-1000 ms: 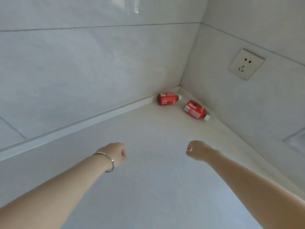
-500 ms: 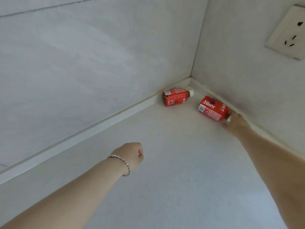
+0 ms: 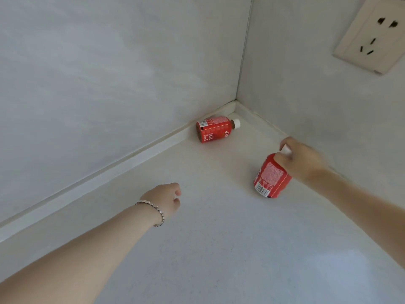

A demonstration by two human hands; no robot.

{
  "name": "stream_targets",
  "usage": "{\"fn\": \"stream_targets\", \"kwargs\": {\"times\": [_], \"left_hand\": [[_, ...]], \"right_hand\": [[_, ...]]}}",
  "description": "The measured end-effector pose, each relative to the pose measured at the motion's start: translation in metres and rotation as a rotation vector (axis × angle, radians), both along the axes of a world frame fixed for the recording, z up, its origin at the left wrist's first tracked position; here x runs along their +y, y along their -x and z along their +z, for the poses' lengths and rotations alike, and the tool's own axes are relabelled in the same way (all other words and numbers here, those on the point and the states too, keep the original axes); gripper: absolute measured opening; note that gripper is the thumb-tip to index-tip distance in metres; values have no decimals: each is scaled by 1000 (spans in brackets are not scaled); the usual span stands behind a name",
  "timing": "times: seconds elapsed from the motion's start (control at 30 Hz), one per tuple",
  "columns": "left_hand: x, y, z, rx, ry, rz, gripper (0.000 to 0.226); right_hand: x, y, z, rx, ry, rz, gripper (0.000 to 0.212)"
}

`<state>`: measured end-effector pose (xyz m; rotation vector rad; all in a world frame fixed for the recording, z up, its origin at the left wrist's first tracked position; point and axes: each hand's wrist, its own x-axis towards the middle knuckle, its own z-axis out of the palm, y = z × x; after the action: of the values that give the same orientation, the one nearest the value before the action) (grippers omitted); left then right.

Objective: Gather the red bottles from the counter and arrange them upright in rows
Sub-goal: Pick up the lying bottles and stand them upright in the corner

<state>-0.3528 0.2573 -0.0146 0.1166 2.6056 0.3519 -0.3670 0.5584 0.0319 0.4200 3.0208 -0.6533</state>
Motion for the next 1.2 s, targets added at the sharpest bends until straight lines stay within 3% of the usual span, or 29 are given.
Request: {"fn": "stream_targets", "kwargs": {"times": [0.13, 0.27, 0.43, 0.63, 0.73, 0.87, 0.93, 1.03, 1.1, 1.13, 1.2], "left_hand": [[39, 37, 4, 251, -104, -25, 45], [80, 93, 3, 441, -105, -110, 60], [114, 162, -17, 443, 5, -165, 87], [123, 176, -33, 492, 168, -83, 80], [118, 153, -27, 431, 9, 7, 74], [99, 84, -21, 311, -666, 303, 69], [92, 43, -23, 259, -873, 416, 73], [80, 5, -26, 229, -980, 402, 93], [71, -1, -20, 226, -943, 340, 96], [68, 1, -15, 269, -893, 281, 92], [65, 12, 0, 456, -687, 114, 61]], "right_hand": [[-15, -5, -8, 29, -198, 208, 24], [-16, 7, -12, 113, -165, 178, 22], [-20, 13, -26, 211, -185, 210, 19], [-6, 11, -26, 212, -96, 187, 21], [-1, 6, -23, 196, -78, 194, 22], [-3, -1, -20, 156, -75, 193, 21], [-6, -9, -21, 152, -86, 192, 22], [-10, -22, -21, 139, -87, 182, 23], [-11, -29, -20, 125, -89, 173, 24], [-11, -31, -20, 122, -90, 168, 24], [-13, -33, -20, 118, -71, 143, 25]]}}
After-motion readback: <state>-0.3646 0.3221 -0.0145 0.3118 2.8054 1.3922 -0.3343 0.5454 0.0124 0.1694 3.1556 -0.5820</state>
